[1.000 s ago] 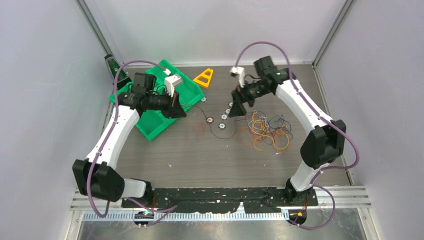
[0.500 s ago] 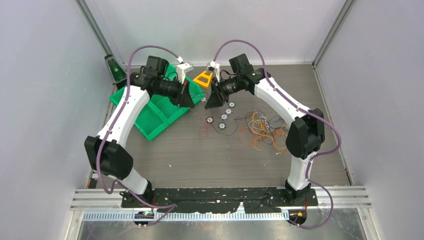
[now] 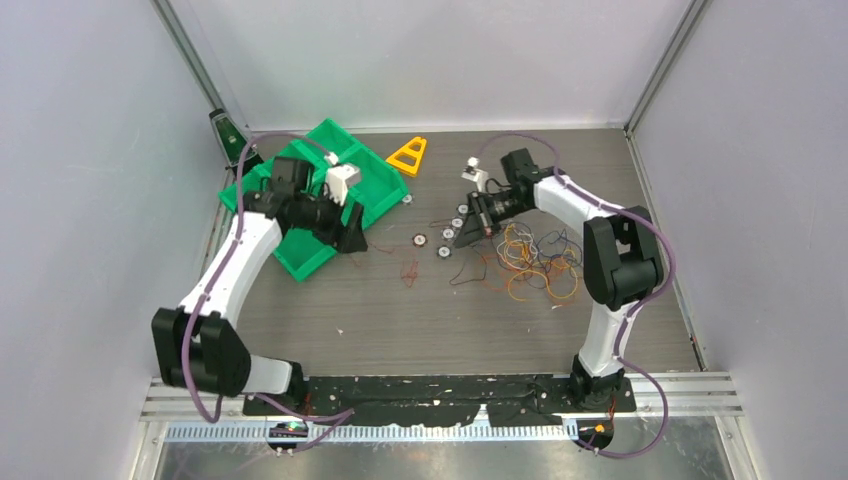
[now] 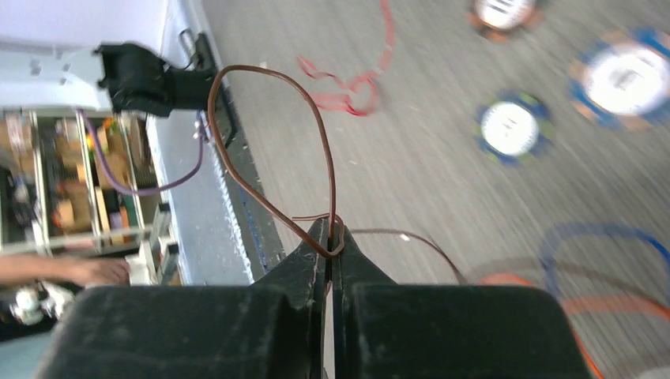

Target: Untangle the cables

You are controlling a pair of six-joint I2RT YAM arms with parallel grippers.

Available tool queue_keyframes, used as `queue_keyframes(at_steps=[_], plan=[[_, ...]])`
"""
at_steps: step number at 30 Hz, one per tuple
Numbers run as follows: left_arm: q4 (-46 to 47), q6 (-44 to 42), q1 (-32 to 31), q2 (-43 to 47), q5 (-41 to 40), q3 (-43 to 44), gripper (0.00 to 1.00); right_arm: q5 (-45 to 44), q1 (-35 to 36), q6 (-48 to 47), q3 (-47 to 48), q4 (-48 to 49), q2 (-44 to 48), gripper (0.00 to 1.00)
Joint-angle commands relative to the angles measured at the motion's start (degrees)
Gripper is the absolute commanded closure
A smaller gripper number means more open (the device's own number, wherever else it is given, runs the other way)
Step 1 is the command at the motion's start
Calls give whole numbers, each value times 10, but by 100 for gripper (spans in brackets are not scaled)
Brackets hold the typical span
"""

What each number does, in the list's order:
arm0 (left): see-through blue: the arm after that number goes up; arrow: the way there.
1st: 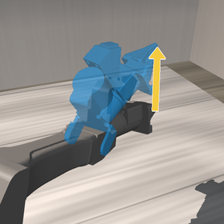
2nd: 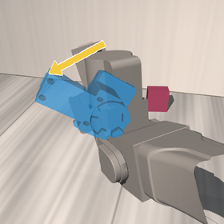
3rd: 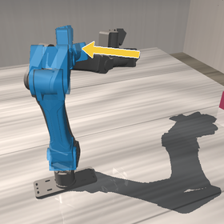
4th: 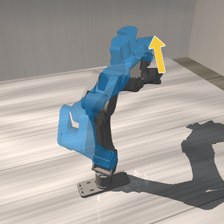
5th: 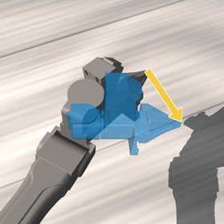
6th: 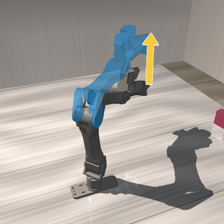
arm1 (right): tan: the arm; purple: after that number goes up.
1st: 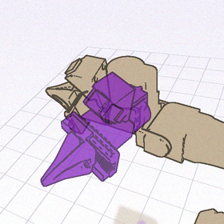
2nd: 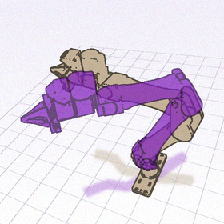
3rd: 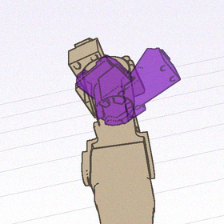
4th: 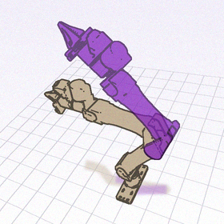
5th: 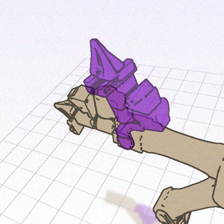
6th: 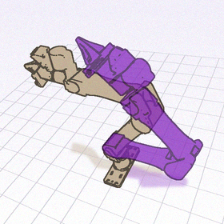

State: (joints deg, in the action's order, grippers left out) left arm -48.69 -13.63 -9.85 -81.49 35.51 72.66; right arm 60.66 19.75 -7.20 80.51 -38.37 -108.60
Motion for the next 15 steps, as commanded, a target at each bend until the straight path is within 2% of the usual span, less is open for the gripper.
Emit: queue_keyframes(at_steps=[1, 4, 8, 12, 15], plan=[[157, -83, -54, 86, -62, -90, 26, -47, -52, 35, -31, 37, 42, 95], [163, -107, -107, 48, -112, -80, 18, -85, -63, 40, -50, 37, 50, 95], [158, -35, -145, -44, -169, -21, 1, -136, -73, 48, -71, 31, 56, 94], [145, 11, -195, -112, -207, 29, 0, -187, -95, 52, -86, 19, 63, 95], [123, 42, -233, -151, -226, 55, 0, -188, -108, 49, -83, 9, 64, 95]])
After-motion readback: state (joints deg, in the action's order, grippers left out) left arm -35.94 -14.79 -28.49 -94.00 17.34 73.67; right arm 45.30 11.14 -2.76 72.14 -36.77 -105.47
